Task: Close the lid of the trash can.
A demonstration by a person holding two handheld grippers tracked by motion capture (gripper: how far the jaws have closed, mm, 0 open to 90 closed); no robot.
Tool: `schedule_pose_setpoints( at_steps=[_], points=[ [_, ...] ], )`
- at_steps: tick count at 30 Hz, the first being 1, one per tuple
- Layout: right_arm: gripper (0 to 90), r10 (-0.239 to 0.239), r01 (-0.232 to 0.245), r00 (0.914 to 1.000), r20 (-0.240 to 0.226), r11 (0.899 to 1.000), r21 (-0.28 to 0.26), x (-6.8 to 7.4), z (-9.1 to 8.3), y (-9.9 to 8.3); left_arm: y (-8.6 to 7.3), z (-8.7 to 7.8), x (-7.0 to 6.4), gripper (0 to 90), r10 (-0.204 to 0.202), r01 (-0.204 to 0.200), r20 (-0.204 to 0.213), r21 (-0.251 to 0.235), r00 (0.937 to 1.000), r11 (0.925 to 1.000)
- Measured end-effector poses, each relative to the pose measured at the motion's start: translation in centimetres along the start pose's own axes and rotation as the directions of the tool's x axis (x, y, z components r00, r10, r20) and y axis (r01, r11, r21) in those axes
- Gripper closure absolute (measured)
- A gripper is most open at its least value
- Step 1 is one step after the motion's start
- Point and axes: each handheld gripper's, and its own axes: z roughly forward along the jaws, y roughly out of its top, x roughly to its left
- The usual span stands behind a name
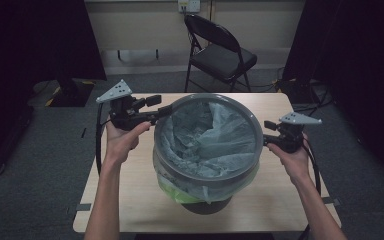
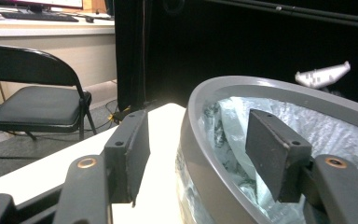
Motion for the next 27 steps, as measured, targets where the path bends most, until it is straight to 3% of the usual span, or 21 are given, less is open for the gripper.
schedule_pose_setpoints(
  at_steps=[4,8,11,14,18,21,27],
  points=[
    [44.3,0.004,-0.005,0.9999,-0.010,0.999,-0.055,-0.1,-0.3,2.9,-0.4,-0.5,-0.1,37.7,0.002,-0.002,-0.028,0.014,0.9996,0.9999],
    [49.3,-0.009,0.008,0.9998,-0.018,0.995,-0.100,0.5,-0.4,5.5,-0.8,-0.7,0.2,40.6,-0.024,0.024,0.008,-0.004,0.9997,0.9997],
    [51.7,-0.026,0.020,0.9989,-0.039,0.990,-0.137,1.0,-0.9,7.1,-0.8,-0.7,0.1,43.2,-0.026,0.026,-0.024,0.005,0.9994,0.9996],
    [51.9,-0.046,0.033,0.9963,-0.073,0.984,-0.173,1.9,-1.9,8.1,-0.8,-1.0,-0.2,44.5,-0.024,0.024,-0.019,-0.011,0.9995,0.9997],
    [51.8,-0.098,0.069,0.9851,-0.141,0.977,-0.201,3.9,-3.4,8.4,-0.7,-1.6,-0.7,46.3,-0.022,0.021,-0.020,-0.028,0.9996,0.9994],
    [52.3,-0.125,0.093,0.9769,-0.173,0.979,-0.183,5.0,-3.9,7.8,-0.7,-1.7,-1.5,47.0,0.010,-0.010,-0.014,0.004,0.9998,0.9999],
    [54.1,-0.116,0.087,0.9733,-0.198,0.985,-0.149,5.2,-4.0,6.1,-1.4,-1.5,-2.8,46.8,0.047,-0.046,-0.012,0.060,0.9988,0.9971]
  ],
)
